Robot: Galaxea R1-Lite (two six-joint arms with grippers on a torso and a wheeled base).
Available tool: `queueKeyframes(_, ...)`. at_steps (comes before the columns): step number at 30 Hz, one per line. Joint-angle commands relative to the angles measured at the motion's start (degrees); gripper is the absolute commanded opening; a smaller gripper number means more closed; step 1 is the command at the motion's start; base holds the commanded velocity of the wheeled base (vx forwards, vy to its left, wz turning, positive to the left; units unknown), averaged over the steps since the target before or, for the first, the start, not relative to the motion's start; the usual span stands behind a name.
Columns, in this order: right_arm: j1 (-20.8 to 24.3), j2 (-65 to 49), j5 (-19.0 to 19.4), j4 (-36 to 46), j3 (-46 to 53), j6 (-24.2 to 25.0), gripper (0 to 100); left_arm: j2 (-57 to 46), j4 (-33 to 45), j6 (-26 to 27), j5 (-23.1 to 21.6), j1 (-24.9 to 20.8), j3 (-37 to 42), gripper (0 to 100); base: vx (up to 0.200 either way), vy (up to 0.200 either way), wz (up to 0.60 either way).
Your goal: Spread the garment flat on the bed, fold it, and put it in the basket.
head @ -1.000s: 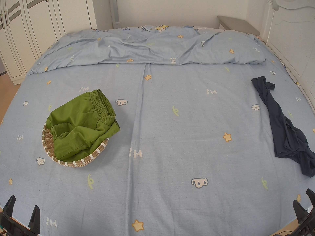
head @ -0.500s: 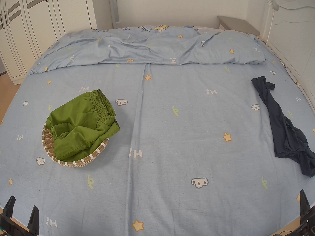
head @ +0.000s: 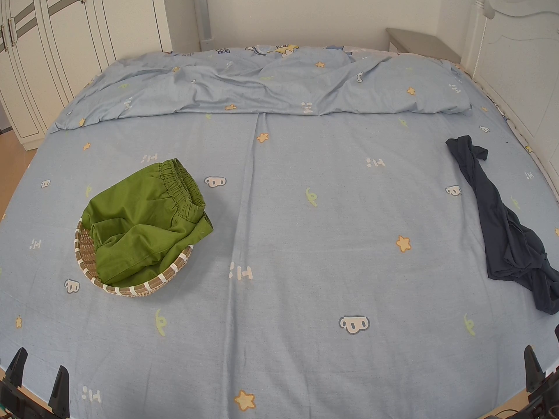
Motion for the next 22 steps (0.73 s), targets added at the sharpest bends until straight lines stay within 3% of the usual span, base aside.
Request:
queueKeyframes(1, 0.09, -0.79, -0.8, -0.58, 0.99, 0.22, 100, -0.74, -0.02, -0.08, -0.16, -0.06, 1.01, 100, 0.0, 0.0, 0.0)
queueKeyframes(22, 0.01, -0.79, -0.62, -0.93, 0.99, 0.04, 100, -0.74, 0.07, 0.45, -0.16, 0.11, 1.01, 100, 0.0, 0.0, 0.0)
